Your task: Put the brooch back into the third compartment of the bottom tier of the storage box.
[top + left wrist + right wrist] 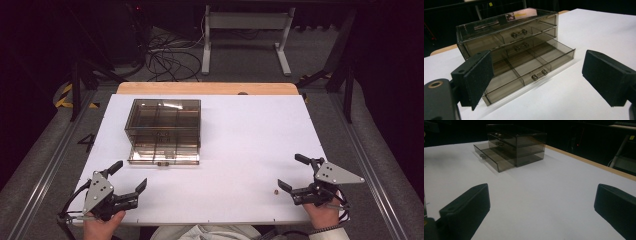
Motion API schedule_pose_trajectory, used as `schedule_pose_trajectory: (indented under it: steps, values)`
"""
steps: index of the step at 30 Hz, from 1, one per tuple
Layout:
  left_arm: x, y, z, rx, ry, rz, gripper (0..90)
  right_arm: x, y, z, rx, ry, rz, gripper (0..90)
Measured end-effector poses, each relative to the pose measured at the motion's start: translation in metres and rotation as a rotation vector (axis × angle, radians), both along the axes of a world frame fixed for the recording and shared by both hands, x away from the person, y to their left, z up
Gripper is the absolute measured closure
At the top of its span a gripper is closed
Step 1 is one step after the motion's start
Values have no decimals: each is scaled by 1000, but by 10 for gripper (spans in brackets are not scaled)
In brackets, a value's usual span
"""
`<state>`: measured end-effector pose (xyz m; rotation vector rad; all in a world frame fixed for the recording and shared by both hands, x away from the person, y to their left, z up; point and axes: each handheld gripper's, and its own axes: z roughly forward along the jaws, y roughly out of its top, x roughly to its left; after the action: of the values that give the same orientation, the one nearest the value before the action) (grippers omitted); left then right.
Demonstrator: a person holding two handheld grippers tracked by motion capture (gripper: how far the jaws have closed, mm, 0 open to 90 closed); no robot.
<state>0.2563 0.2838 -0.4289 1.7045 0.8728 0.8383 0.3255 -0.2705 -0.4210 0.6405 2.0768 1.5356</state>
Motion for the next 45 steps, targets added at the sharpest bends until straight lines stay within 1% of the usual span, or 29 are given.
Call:
schedule_pose_trajectory:
  steps: [6,7,9,14,16,18,22,24,28,30,31,36,38,41,45]
  values:
    - [0,1,0,-9,4,4,111,1,2,1,1,13,6,13]
    - [0,1,0,-9,4,5,111,2,2,1,7,20,8,14]
    - [0,1,0,-8,3,5,111,3,3,2,3,31,6,17]
    - [0,3,0,-13,2,10,111,14,9,9,-32,59,0,25]
    - [0,3,0,-19,5,9,111,18,10,12,-27,69,8,26]
    - [1,3,-1,-17,7,12,111,22,12,13,-20,84,12,25]
    - [1,3,-1,-15,6,13,113,26,15,14,-47,86,14,26]
    - [1,3,-1,-6,6,12,113,29,16,16,-49,93,21,27]
    - [1,3,-1,-13,6,15,115,34,19,22,-48,106,32,27]
    - [1,3,-1,-11,5,15,115,35,19,24,-56,107,34,27]
    - [2,3,-1,-13,5,15,115,36,21,27,-71,111,35,26]
    - [2,3,-1,-14,10,13,116,41,24,28,-92,133,35,23]
    - [2,3,-1,-17,10,14,116,44,26,27,-112,140,44,21]
    - [2,3,-1,-17,10,14,116,45,28,28,-120,139,48,19]
    - [2,3,-1,-12,10,13,116,46,28,30,-111,132,54,16]
